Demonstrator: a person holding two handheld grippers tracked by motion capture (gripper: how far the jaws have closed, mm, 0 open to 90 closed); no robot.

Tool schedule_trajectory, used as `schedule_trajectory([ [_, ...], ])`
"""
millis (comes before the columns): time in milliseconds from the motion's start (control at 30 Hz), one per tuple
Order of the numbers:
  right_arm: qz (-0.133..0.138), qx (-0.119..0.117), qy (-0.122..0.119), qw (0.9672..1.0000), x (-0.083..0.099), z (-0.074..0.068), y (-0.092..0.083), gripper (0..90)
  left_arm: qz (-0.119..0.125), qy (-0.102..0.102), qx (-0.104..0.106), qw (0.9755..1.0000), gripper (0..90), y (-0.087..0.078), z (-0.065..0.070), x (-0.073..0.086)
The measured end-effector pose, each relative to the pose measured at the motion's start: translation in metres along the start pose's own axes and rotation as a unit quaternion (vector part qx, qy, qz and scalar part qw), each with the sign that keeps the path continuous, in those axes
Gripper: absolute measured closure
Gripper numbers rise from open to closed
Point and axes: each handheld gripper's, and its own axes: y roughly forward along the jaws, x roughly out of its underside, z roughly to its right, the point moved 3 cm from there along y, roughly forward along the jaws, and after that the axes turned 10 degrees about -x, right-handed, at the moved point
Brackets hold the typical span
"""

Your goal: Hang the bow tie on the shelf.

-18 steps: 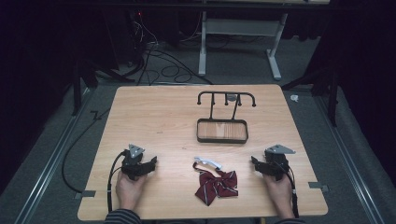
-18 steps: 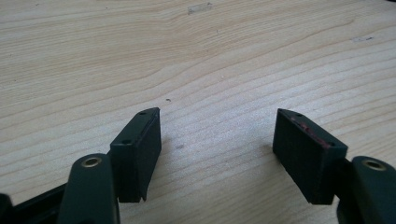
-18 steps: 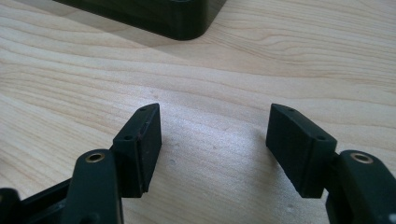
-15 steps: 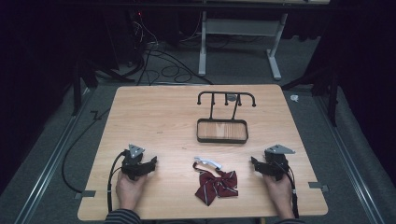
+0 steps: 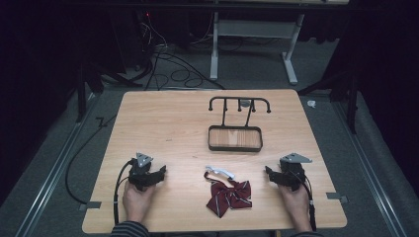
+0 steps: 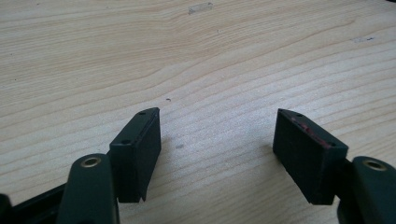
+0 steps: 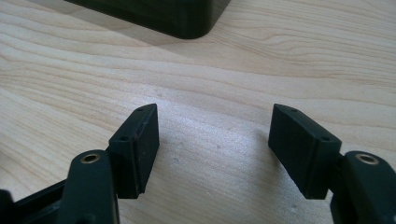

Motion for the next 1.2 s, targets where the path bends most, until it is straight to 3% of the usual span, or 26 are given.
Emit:
schedule_trajectory([
  [233,0.001,0.001,0.002,1.0,0.0,0.0,0.0,36.1,0.0,0.0,0.001,1.0,32.4,0.0,0.0,0.0],
  [400,0.002,-0.004,-0.002,1.0,0.0,-0.001,-0.001,41.0,0.0,0.0,0.001,1.0,32.4,0.0,0.0,0.0],
  [667,0.008,0.01,0.007,0.9999,-0.001,-0.005,0.001,49.6,-0.001,0.001,0.002,1.0,31.4,0.0,0.0,0.0],
  [800,0.01,-0.003,-0.011,0.9999,-0.003,-0.019,-0.001,53.9,-0.001,0.001,0.003,1.0,31.3,0.0,0.0,0.0],
  [1000,0.019,-0.024,-0.012,0.9995,-0.005,-0.025,-0.004,57.1,-0.001,0.001,0.003,1.0,31.1,0.0,0.0,0.0],
  [1200,0.023,-0.045,-0.042,0.9978,-0.011,-0.042,-0.012,60.3,-0.002,0.001,0.004,1.0,30.9,0.0,0.0,0.0],
])
